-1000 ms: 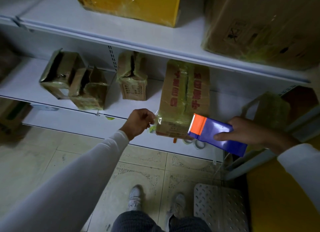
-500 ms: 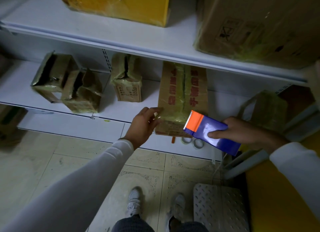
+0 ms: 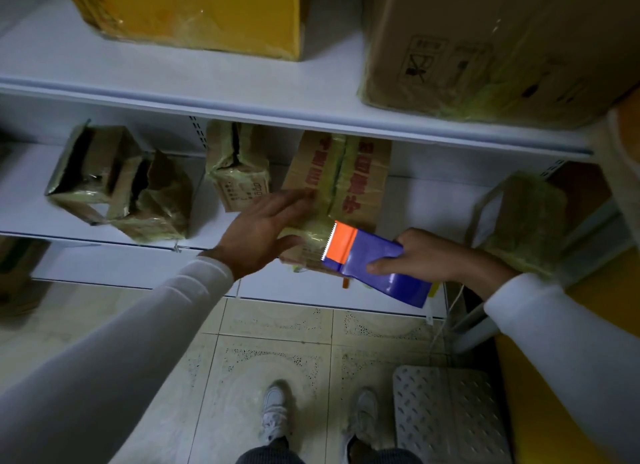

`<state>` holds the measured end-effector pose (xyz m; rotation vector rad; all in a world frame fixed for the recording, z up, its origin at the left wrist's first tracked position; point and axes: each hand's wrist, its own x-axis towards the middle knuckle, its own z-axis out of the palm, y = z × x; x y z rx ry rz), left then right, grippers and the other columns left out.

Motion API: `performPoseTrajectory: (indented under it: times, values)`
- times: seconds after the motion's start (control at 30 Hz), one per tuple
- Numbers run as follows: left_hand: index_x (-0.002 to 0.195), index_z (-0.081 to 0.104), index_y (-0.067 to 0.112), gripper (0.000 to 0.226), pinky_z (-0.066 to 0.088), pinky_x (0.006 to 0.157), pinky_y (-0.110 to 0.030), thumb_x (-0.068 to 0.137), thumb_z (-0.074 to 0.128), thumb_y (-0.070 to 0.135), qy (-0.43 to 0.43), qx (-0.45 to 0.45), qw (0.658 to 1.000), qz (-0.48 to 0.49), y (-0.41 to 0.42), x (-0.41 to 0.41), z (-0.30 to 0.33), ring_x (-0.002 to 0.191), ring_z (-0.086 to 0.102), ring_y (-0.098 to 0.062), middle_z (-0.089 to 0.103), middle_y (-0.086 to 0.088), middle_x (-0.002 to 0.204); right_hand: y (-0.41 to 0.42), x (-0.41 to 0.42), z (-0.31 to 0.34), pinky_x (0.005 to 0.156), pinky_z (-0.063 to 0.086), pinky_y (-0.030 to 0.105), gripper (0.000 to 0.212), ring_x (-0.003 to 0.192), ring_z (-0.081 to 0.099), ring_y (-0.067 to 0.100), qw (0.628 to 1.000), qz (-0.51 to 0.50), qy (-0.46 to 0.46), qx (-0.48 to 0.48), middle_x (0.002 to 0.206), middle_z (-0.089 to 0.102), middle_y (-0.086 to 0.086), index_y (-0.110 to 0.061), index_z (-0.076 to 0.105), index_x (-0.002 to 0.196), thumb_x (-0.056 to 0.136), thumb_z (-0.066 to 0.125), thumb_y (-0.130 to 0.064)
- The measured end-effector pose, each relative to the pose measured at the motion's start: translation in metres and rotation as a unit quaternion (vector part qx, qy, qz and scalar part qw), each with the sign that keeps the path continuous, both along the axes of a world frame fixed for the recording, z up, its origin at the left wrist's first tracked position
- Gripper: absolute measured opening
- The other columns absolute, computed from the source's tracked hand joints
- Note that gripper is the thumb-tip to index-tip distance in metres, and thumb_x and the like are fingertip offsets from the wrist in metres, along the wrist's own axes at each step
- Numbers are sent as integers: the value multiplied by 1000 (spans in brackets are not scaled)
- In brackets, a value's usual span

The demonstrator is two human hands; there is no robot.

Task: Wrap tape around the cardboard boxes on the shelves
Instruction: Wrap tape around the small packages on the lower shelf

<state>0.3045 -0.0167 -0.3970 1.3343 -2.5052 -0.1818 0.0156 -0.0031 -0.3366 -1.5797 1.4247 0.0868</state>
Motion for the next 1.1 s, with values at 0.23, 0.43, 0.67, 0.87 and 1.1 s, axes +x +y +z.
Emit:
performPoseTrajectory:
  times: [0.23,0.43,0.67,0.87,1.1]
  values:
    - [147,30,16,69,14,118,-44,92,18,56,-91,92,988,-89,-25,-18,-21,144,20,-31,30,-10,154,-1,-11,-6,58,43,24,30,54,62,9,999,-6,-20,37,62,68,-2,-14,67,81,82,72,-44]
    - [148,26,19,68,16,118,-44,93,16,58,-83,95,988,-89,-26,-14,-23,144,21,-28,30,-7,154,9,-58,-1,55,36,26,48,52,55,17,1000,-3,-23,13,55,61,4,-9,63,65,75,75,-55]
    - [149,23,24,62,12,119,-40,94,21,53,-83,100,988,-85,-26,-15,-27,146,18,-23,26,-3,156,27,-115,-3,59,39,30,72,57,60,22,999,-49,-12,18,64,66,15,-7,67,75,55,73,-76]
    - [150,24,25,90,8,120,-40,82,1,79,-118,125,982,-72,-25,-22,-16,146,18,-23,27,-4,156,28,-92,-15,56,42,26,31,56,62,17,997,-63,43,-30,59,66,2,-19,66,72,81,71,-48]
    - [152,19,20,78,16,117,-47,91,22,68,-76,13,996,-50,3,-95,-12,143,24,-27,24,-7,157,24,-66,-39,65,47,29,37,74,66,19,993,-85,69,-42,79,70,5,-15,68,88,80,71,-51]
